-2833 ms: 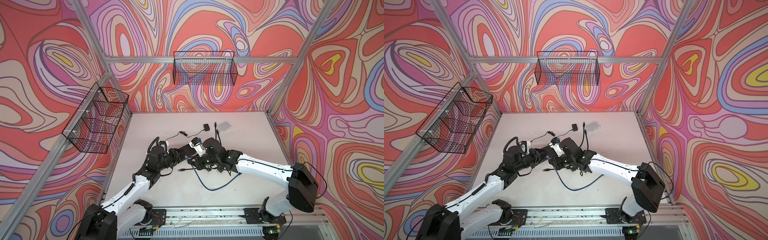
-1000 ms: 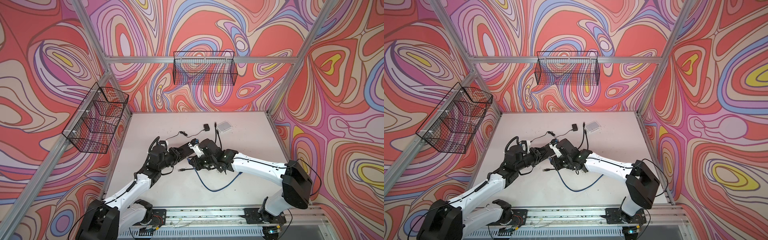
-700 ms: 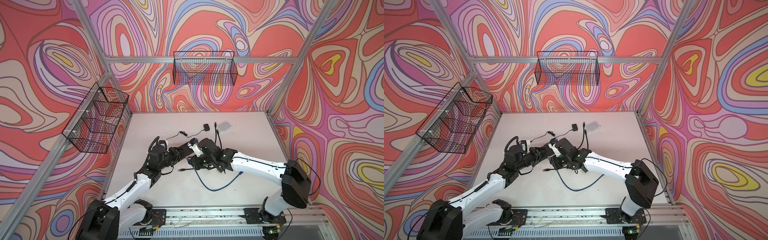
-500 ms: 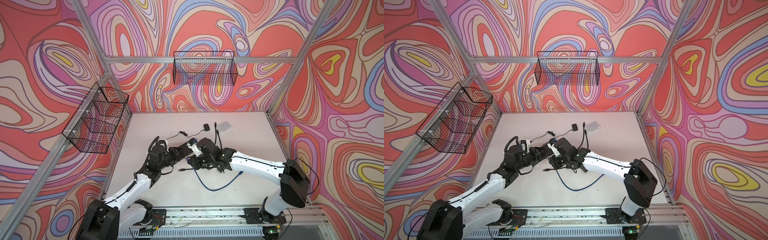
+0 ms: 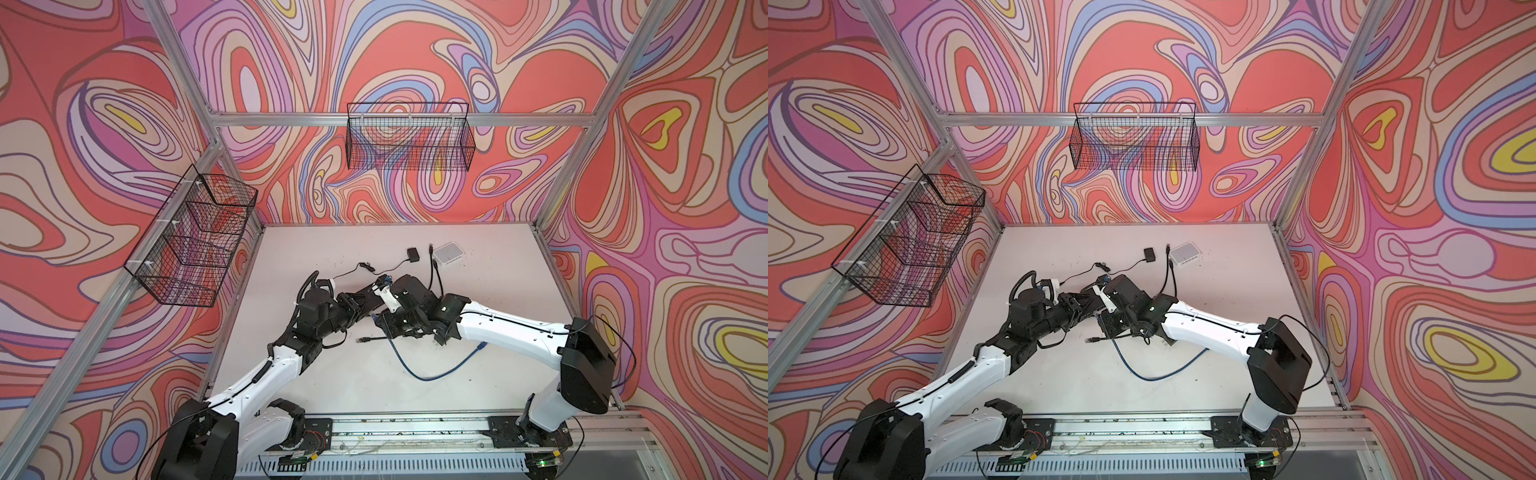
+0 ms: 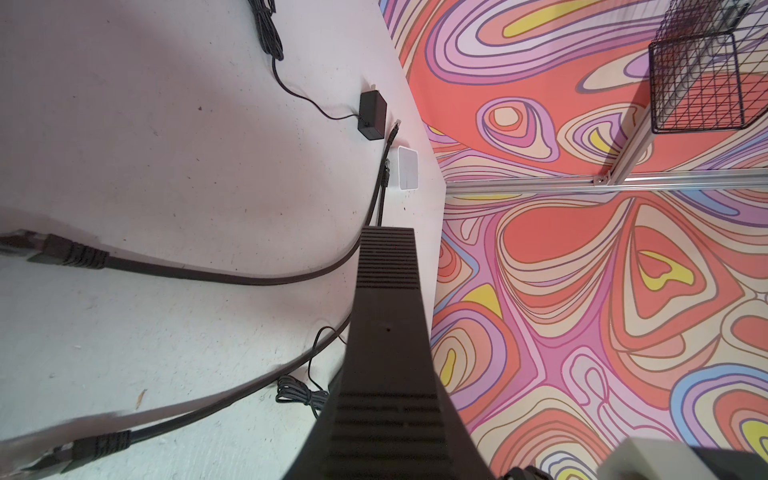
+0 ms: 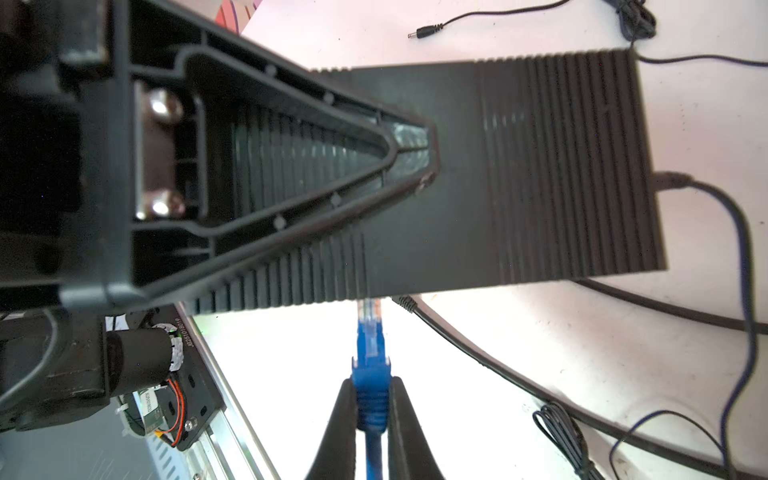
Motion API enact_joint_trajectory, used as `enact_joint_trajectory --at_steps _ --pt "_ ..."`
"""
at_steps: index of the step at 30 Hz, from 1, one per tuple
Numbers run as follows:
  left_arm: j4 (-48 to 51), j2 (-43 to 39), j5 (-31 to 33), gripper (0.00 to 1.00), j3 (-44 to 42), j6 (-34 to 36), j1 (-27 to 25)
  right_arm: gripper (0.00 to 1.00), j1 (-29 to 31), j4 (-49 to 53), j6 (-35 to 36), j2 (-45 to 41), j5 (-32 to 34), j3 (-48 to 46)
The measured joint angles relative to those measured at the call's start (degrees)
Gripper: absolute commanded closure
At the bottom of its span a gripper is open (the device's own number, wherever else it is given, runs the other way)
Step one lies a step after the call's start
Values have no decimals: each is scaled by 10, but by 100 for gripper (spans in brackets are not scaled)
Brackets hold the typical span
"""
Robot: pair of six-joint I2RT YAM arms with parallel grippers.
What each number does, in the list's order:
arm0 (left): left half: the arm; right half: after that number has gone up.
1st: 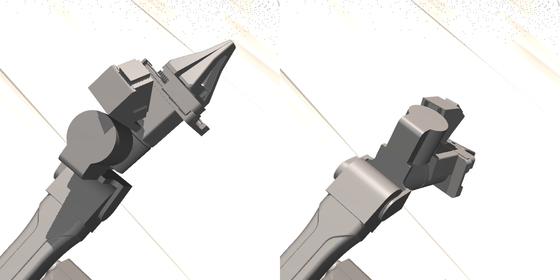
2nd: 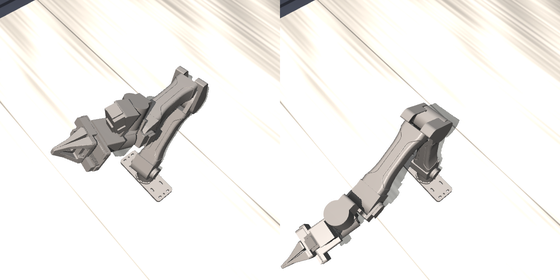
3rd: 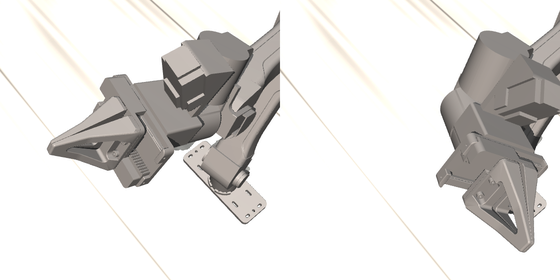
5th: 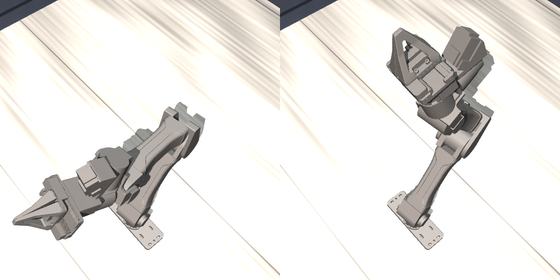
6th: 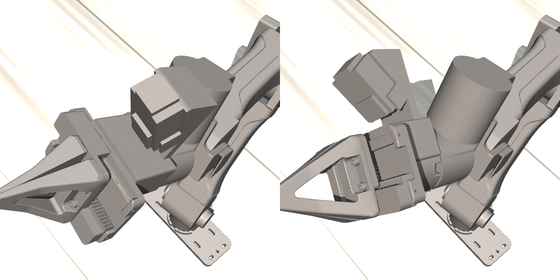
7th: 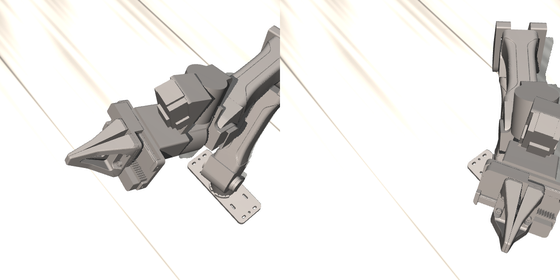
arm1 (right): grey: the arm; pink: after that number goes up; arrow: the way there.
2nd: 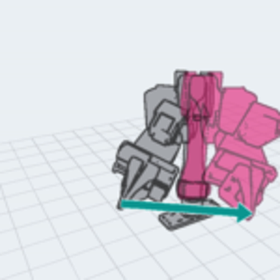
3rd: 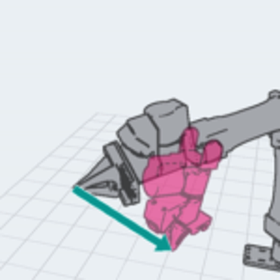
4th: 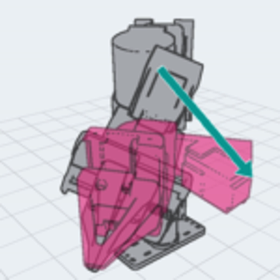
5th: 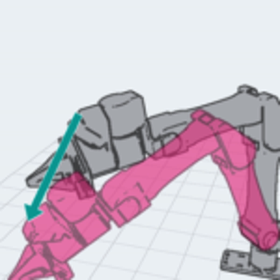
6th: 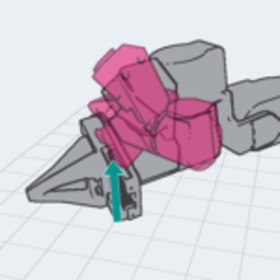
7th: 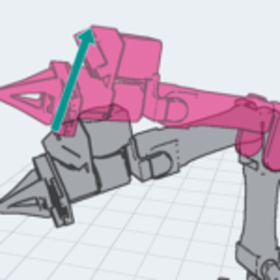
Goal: Insert the plug into the switch port
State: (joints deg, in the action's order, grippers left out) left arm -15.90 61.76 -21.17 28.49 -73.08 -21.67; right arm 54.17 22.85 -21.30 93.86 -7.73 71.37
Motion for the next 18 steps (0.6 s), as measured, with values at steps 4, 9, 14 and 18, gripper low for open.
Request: enact_joint_trajectory --at_steps 4,9,14,18 --pt "3 0 4 94 9 3 0 100 2 7 3 1 13 12" --pt "5 1 8 94 12 4 1 100 3 14 3 6 18 21" --pt "9 5 14 94 14 7 2 100 6 21 3 17 21 32" --pt "14 8 15 94 14 9 2 100 9 21 4 26 23 40"
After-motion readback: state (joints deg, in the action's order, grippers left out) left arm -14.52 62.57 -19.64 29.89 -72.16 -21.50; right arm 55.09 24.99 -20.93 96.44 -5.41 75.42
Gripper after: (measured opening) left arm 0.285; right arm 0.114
